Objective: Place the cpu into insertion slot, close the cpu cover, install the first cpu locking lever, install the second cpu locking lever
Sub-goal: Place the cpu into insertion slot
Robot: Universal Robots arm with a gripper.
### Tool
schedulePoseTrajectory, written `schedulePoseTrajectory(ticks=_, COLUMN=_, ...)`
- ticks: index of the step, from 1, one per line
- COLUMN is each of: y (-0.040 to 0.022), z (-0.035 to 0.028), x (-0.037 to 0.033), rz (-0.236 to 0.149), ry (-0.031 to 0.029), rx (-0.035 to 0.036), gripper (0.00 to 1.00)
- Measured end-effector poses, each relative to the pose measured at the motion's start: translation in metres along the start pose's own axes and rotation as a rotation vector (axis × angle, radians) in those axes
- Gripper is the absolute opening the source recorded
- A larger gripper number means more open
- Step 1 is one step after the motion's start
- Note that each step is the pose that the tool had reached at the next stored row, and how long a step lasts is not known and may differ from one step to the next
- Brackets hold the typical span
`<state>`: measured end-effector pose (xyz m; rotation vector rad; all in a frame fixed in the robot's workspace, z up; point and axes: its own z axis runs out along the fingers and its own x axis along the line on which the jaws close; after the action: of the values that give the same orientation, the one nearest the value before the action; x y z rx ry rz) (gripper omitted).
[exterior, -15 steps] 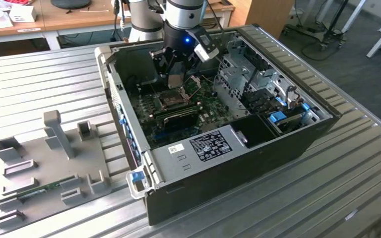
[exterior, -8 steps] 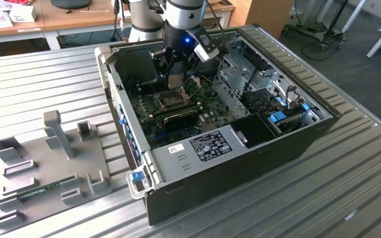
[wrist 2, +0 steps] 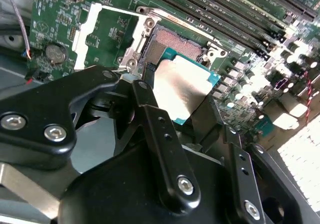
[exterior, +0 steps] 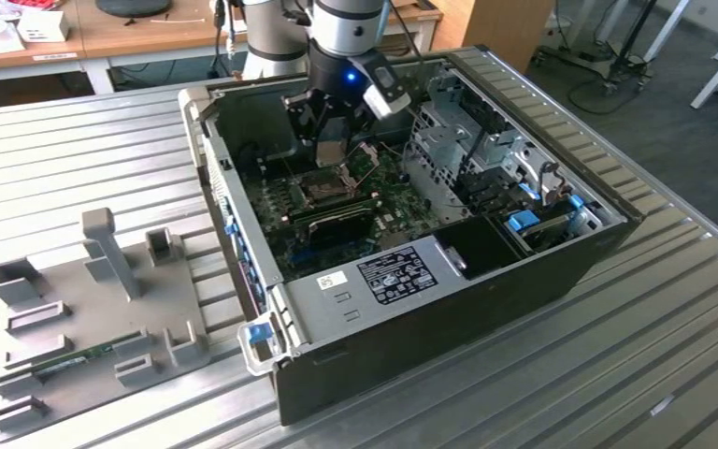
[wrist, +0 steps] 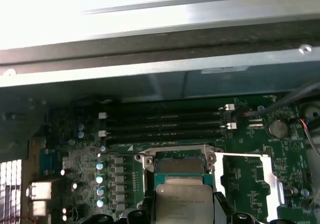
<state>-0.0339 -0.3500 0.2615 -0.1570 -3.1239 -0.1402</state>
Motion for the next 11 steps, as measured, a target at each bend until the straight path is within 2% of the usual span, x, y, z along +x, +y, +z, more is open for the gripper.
schedulePoseTrajectory(ticks=11, y=-0.0002, z=0.0027, x=-0.0001, rz=0.200, ry=-0.0179, rx=-0.0031, gripper=0.54)
